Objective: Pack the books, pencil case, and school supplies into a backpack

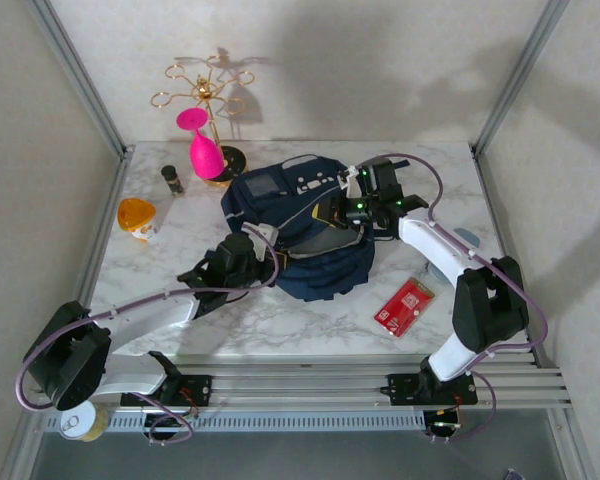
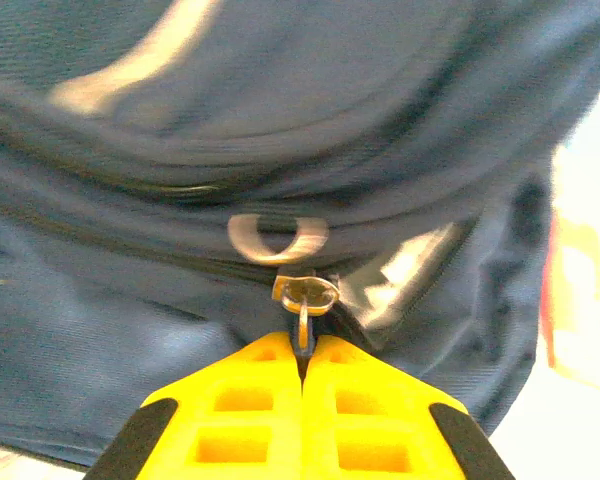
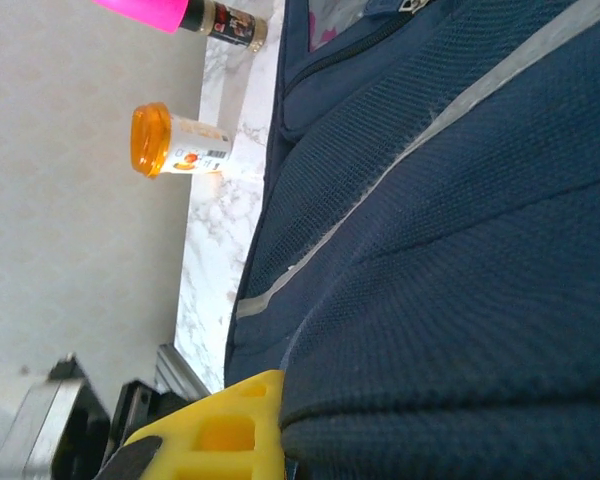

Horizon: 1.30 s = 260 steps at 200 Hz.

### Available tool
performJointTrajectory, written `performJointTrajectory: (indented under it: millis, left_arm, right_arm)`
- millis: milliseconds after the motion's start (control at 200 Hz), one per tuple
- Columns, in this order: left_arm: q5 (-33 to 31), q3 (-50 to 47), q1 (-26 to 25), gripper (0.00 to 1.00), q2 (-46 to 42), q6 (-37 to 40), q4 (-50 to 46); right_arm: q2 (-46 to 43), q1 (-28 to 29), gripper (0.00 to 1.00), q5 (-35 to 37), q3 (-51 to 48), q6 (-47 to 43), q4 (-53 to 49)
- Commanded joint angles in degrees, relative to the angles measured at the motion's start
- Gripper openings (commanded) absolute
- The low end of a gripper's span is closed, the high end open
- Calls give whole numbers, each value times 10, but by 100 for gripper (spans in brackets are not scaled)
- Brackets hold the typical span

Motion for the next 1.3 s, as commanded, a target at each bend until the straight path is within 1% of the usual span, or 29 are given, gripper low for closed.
performJointTrajectory:
  millis: [0,95,185,290,305,325,345,426,491,526,566,606,646,696,766,831,896,941,1026,1081,1156,1237,1297]
  left_arm:
    - [-67,-16,68,0,0,-27,-49]
    - [-60,-20,104,0,0,-36,-43]
    - [-52,-4,119,0,19,-35,-49]
    - [3,11,118,0,42,-30,-26]
    - [11,12,116,0,44,-30,-22]
    - [19,12,114,0,44,-29,-16]
    - [25,11,111,0,44,-28,-11]
    - [36,12,94,0,37,-19,-23]
    - [30,17,82,12,22,-16,-56]
    - [22,16,75,19,8,-18,-76]
    - [10,12,66,28,-12,-25,-90]
    - [-7,2,58,34,-33,-43,-99]
    - [-22,-9,51,37,-56,-70,-103]
    - [-32,-24,45,39,-80,-106,-99]
    - [-32,-35,35,41,-103,-148,-81]
    - [-28,-33,21,42,-114,-162,-65]
    - [-33,-17,5,45,-113,-166,-51]
    - [-22,-4,-5,47,-100,-166,-30]
    - [-9,35,-22,48,-55,-166,-11]
    - [2,66,-38,49,-21,-157,-7]
    - [-2,106,-66,50,18,-147,-10]
    - [0,136,-91,51,54,-140,-2]
    - [-5,151,-103,51,78,-144,2]
  right_arm:
    - [-13,-17,0,-24,23,-50,-35]
    - [-13,-17,0,-32,23,-58,-37]
    - [-15,-15,0,-40,18,-54,-29]
    - [-13,-9,0,-57,-1,-41,3]
    - [-13,-9,4,-57,-3,-41,5]
    - [-13,-10,14,-56,-6,-40,4]
    - [-16,-9,20,-53,-8,-41,1]
    - [-35,-10,33,-30,-19,-55,-24]
    - [-69,-10,45,-5,-39,-64,-50]
    - [-93,-13,50,12,-54,-69,-65]
    - [-122,-19,54,46,-74,-70,-87]
    - [-154,-29,57,84,-96,-63,-109]
    - [-188,-40,60,113,-122,-49,-124]
    - [-232,-56,63,144,-154,-27,-138]
    - [-280,-92,69,163,-191,-7,-149]
    - [-307,-137,75,189,-211,2,-165]
    - [-311,-195,82,218,-219,-5,-181]
    - [-304,-249,86,236,-222,-15,-177]
    - [-278,-351,90,268,-228,-21,-137]
    - [-260,-401,91,277,-231,-16,-105]
    - [-226,-435,95,299,-224,-17,-70]
    - [-163,-461,99,325,-205,-26,-58]
    - [-121,-483,99,305,-199,-28,-47]
